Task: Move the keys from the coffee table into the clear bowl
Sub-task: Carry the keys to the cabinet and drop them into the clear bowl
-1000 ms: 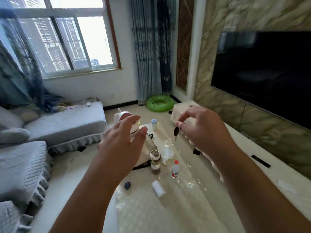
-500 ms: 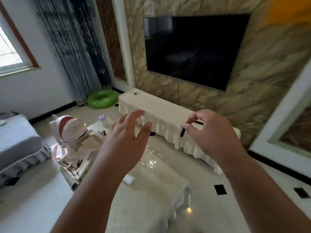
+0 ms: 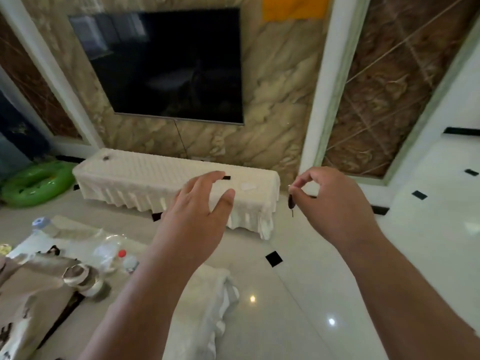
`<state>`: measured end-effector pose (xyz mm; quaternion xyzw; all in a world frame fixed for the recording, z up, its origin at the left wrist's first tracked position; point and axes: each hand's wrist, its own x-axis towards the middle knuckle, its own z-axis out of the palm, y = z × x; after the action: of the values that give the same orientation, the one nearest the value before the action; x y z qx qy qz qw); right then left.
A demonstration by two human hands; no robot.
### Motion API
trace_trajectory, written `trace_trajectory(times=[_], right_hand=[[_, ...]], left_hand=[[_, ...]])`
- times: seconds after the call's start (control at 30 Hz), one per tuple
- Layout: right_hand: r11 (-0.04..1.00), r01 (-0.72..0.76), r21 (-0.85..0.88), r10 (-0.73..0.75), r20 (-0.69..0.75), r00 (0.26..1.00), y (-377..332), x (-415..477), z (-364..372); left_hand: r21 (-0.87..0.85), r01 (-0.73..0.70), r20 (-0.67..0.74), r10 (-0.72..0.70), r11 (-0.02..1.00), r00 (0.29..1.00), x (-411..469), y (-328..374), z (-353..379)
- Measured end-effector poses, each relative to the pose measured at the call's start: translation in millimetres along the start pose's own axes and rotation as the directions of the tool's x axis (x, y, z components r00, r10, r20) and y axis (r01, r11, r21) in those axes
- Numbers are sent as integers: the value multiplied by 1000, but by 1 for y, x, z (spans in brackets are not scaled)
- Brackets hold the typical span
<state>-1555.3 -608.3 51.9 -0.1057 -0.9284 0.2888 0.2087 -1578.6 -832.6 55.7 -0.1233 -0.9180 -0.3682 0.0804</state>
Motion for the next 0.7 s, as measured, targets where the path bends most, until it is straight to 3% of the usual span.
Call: trace_trajectory(times=[0.33,0.7], right_hand=[[998,-66,-14,66,-19,998,77,43,-51],[997,-49,-53,50,25,998,134,87,-51]], left_hand=[[-4,-106,45,106,994,993,46,69,71],[-19,-55,94,57,998,994,95,91,129]])
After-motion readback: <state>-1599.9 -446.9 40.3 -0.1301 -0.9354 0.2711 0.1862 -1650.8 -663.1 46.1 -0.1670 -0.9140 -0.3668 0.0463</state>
